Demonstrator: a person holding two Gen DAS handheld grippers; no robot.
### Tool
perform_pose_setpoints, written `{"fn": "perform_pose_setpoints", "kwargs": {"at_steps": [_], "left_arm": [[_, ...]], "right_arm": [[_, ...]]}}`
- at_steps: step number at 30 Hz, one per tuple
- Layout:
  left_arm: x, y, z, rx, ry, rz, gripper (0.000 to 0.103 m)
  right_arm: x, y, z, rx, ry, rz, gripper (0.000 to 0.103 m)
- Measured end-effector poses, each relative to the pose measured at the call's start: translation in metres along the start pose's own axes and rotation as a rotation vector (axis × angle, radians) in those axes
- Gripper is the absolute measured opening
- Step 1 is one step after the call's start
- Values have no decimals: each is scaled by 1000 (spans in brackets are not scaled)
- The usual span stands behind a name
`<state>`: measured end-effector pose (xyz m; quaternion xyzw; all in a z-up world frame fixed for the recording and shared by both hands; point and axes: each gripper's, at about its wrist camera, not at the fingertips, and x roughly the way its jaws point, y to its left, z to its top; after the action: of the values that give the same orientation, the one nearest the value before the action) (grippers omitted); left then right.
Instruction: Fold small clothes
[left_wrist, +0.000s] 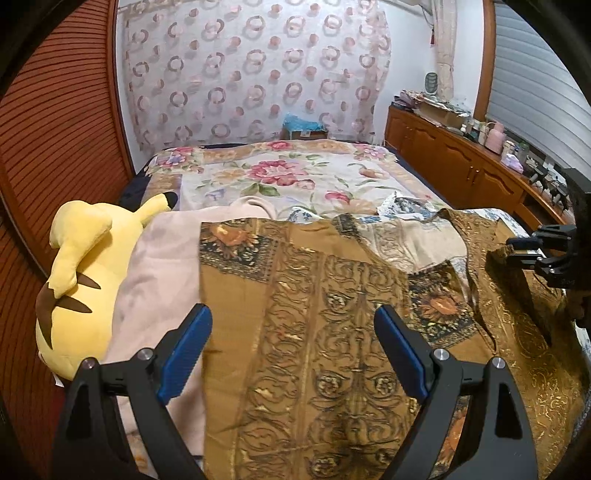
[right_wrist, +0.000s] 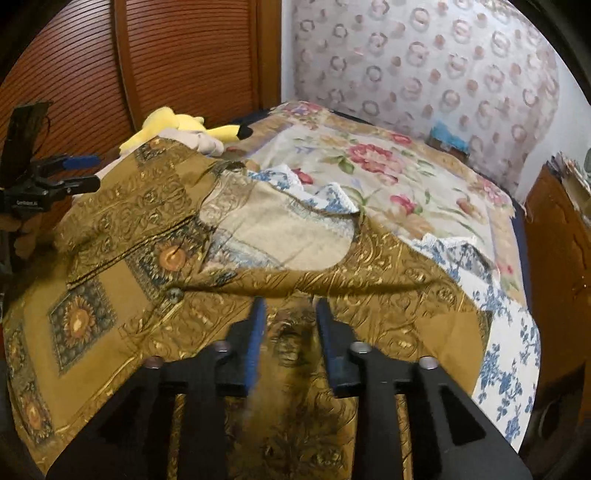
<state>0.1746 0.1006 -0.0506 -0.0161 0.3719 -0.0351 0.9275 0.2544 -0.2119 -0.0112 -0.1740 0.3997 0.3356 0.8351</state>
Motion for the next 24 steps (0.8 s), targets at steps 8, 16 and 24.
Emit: {"fn": "perform_pose_setpoints", "kwargs": {"at_steps": [8,16,24], "left_arm": [[11,21,8,-24,23,15,90],[29,42,17,-26,55,48,90],[50,59,20,-64,111,-12,62]], "right_arm": [[-3,-41,-3,60,2,-130,57],[-7,-100,-30,166,34,-250,57],[-5,-135,-53,255,72,-292,57]]}}
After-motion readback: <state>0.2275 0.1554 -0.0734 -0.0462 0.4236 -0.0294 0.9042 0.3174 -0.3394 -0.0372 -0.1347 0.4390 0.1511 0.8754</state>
